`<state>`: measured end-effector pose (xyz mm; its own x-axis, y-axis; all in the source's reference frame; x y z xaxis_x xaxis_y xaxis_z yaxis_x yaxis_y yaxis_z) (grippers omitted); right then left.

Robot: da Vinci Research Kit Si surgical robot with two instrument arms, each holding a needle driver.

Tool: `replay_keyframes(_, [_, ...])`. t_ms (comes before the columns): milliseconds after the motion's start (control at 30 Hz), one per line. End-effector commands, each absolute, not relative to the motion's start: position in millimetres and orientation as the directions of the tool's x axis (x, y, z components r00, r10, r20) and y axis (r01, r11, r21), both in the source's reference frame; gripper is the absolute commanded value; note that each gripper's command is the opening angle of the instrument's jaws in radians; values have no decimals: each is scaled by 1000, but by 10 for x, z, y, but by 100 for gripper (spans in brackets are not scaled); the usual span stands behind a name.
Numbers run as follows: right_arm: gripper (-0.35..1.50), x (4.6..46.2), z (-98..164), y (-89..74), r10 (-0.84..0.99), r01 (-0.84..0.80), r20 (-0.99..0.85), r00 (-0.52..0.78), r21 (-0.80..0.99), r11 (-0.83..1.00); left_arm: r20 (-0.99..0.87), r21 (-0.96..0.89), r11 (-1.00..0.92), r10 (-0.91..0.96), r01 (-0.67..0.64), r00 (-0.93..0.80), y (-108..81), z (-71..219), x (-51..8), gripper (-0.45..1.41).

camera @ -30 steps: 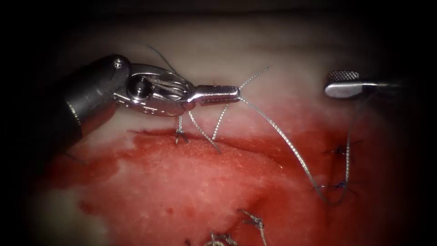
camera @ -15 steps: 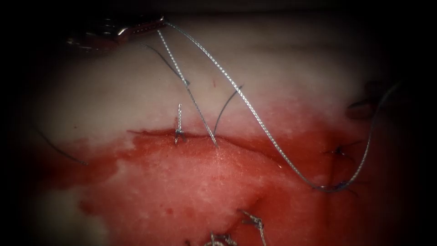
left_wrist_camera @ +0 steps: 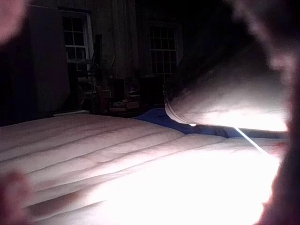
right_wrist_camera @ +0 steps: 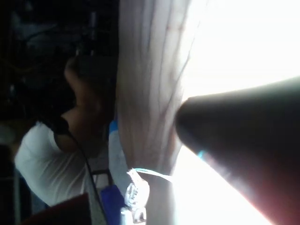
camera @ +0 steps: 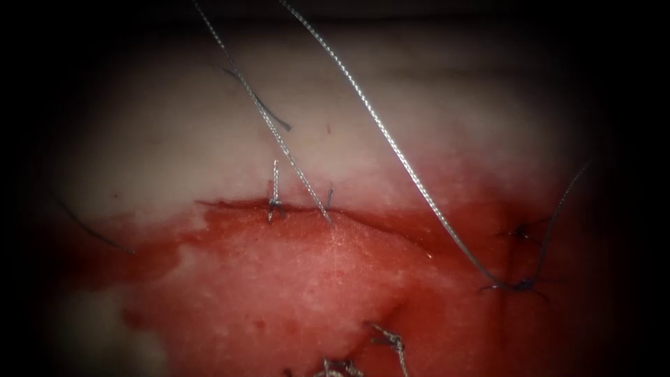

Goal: Wound Closure

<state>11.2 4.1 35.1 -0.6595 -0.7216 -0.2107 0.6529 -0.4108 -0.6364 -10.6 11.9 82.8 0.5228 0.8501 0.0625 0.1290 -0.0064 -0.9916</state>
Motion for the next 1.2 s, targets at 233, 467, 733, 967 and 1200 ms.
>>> replay_keyframes(233, [62, 151, 276, 49, -766, 230, -138, -628, -973, -14, 25, -990, -57, 836, 132, 548, 132, 823, -106, -45])
replay_keyframes(467, [94, 170, 290, 47, -662, -56, 382, -645, -887, -458, 9, -987, -76, 845, 138, 535, 128, 828, -114, -45])
replay_keyframes(733, [113, 215, 316, 26, -632, -42, 425, -648, -849, -527, 2, -986, -86, 849, 141, 529, 127, 827, -115, -45])
replay_keyframes(967, [111, 229, 331, 25, -606, -9, 405, -685, -836, -549, 1, -986, -87, 850, 142, 527, 127, 827, -116, -45])
replay_keyframes(1200, [69, 231, 332, 29, -609, -6, 402, -684, -837, -546, 1, -986, -88, 850, 143, 526, 126, 827, -117, -45])
